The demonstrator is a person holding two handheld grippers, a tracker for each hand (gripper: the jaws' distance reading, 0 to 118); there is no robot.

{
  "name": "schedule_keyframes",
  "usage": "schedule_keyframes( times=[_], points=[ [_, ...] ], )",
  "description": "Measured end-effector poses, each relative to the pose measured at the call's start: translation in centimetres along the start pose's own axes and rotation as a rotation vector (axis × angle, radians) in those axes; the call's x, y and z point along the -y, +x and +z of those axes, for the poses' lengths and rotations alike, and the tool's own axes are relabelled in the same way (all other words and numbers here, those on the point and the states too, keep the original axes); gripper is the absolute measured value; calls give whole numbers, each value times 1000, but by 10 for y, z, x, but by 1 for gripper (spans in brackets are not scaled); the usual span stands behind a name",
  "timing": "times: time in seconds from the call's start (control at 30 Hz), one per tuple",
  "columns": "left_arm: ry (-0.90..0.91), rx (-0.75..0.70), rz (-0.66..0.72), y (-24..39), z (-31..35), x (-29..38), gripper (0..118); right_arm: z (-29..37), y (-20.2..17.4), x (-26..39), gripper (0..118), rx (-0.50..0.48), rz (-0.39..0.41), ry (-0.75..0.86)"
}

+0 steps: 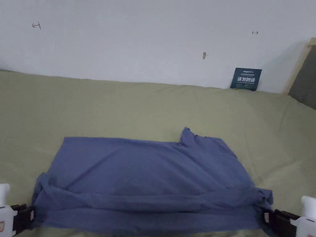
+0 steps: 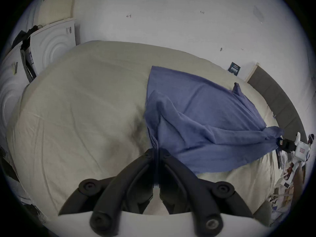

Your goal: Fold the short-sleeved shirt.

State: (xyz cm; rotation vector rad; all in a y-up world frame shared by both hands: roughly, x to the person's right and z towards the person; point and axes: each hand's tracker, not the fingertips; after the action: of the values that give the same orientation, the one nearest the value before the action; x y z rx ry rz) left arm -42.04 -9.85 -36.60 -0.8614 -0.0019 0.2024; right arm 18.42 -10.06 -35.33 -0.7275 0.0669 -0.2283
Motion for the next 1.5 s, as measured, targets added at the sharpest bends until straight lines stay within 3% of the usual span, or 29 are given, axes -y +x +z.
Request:
schedule_keyframes(
  times=[0.07,0.27,0.37,0.47,0.67,0.93,0.97,1.0,1.03,1.07,1.2,1.3,1.37,1.43,1.47,1.5],
  points=[
    [-10,-10,-27,2,16,2,3,14,-1,0,9,3,24,-27],
    [-64,11,-30,-9,50,32,3,55,19,26,9,-11,-50,-121],
    [-115,14,-49,-11,61,58,3,67,25,50,9,25,-19,-158],
    [-160,10,-52,-13,72,84,3,83,29,73,9,25,-41,-195],
    [-210,30,33,-36,84,122,3,105,39,101,9,36,-67,-258],
    [-196,73,75,-41,83,143,4,105,33,113,9,49,-7,-263],
    [-167,93,78,-40,86,144,11,107,29,112,11,33,12,-264],
    [-144,94,116,-41,89,144,40,112,24,109,27,53,42,-257],
    [-126,102,166,-39,95,143,81,119,20,106,58,70,62,-246],
    [-104,121,199,-39,103,141,107,129,14,103,78,83,78,-225],
    [77,154,126,-16,147,114,110,170,-12,72,79,83,69,-34],
    [187,145,31,25,164,82,109,175,-40,47,79,22,83,52],
    [255,135,-22,55,166,66,100,169,-66,36,77,48,120,103],
    [274,82,-78,93,165,59,55,164,-91,31,76,68,156,108],
    [275,50,-111,108,163,58,25,160,-104,31,62,76,163,123],
    [276,19,-138,121,161,58,0,160,-114,33,14,76,179,145]
  ],
)
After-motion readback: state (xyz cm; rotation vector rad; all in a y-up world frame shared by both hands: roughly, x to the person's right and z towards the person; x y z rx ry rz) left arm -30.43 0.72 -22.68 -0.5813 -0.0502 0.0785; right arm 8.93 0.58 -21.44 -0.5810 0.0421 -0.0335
